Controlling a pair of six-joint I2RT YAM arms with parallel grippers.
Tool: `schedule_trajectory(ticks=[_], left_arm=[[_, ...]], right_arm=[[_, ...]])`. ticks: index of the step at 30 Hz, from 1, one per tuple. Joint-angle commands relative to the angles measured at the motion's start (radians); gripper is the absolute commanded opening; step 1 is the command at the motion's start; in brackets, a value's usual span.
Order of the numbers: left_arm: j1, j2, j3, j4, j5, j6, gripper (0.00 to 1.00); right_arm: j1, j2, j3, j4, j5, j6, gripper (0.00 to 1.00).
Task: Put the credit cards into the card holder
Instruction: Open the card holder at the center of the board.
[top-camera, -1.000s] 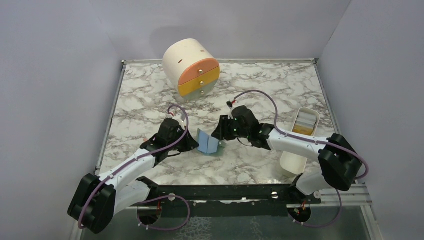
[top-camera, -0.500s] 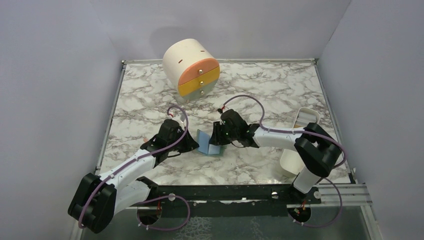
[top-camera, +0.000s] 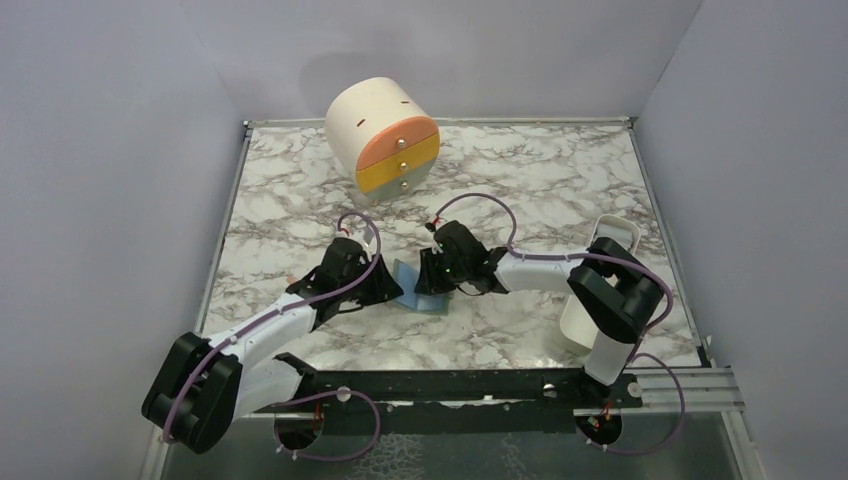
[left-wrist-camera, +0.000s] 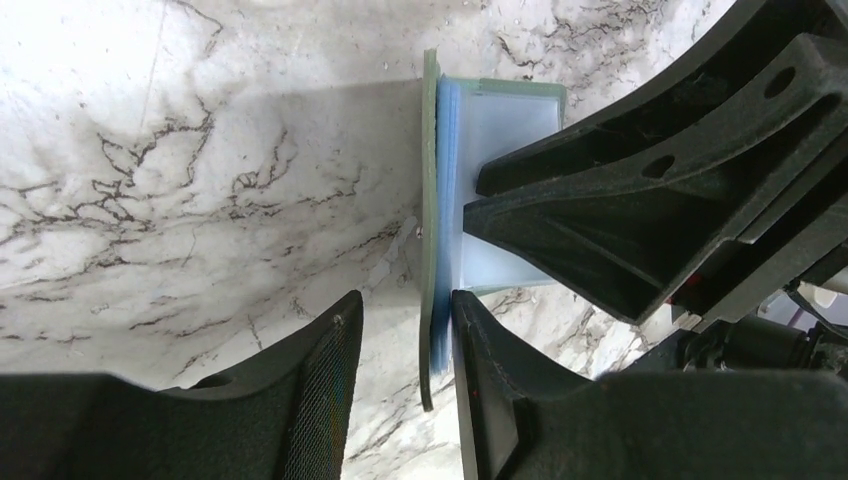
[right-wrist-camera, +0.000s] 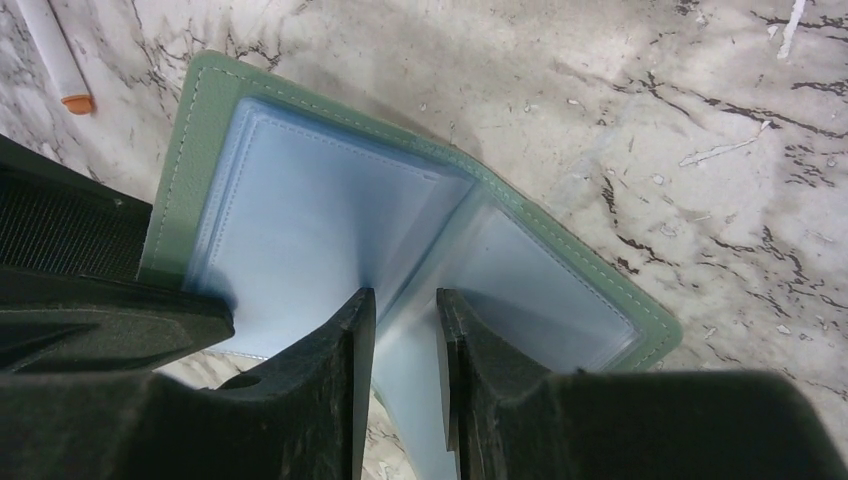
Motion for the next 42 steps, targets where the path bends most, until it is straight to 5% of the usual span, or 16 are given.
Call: schedule_trajectory(ticks=[1, 5, 9, 12, 24, 28, 35, 42], left_arm=[[-0.003, 0.034, 0.063, -0.021, -0.046, 0.054, 0.40], [-0.002, 0.049, 0.081, -0.039, -0.083, 0.080, 0.36], [-0.003, 0.055, 0.081, -0.020, -0.046, 0.102, 0.09], [-0.002, 0.041, 0.071, -0.014, -0.038, 0.106, 0.00], [-0.002, 0.000, 0.106, -0.062, 0.007, 0.150, 0.00], [-0.001, -0.020, 0.112, -0.084, 0.009, 0.154, 0.00], [-0.002, -0.032, 0.110, -0.095, 0.019, 0.160, 0.00], [-0.001, -0.042, 0.105, -0.088, 0.020, 0.155, 0.00]], right_arm=[[0.008, 0.038, 0.010, -0.083, 0.039, -0.042, 0.29], [0.007, 0.044, 0.024, -0.116, 0.079, -0.055, 0.29], [0.008, 0.030, 0.048, -0.147, 0.095, -0.110, 0.29], [0.006, -0.004, 0.072, -0.178, 0.097, -0.159, 0.30], [-0.091, -0.310, 0.092, -0.566, 0.352, -0.155, 0.52], [-0.187, -0.453, 0.046, -0.675, 0.441, -0.089, 0.80], [-0.383, -0.605, -0.047, -0.706, 0.523, -0.047, 0.86], [-0.426, -0.660, -0.096, -0.705, 0.702, 0.040, 0.86]])
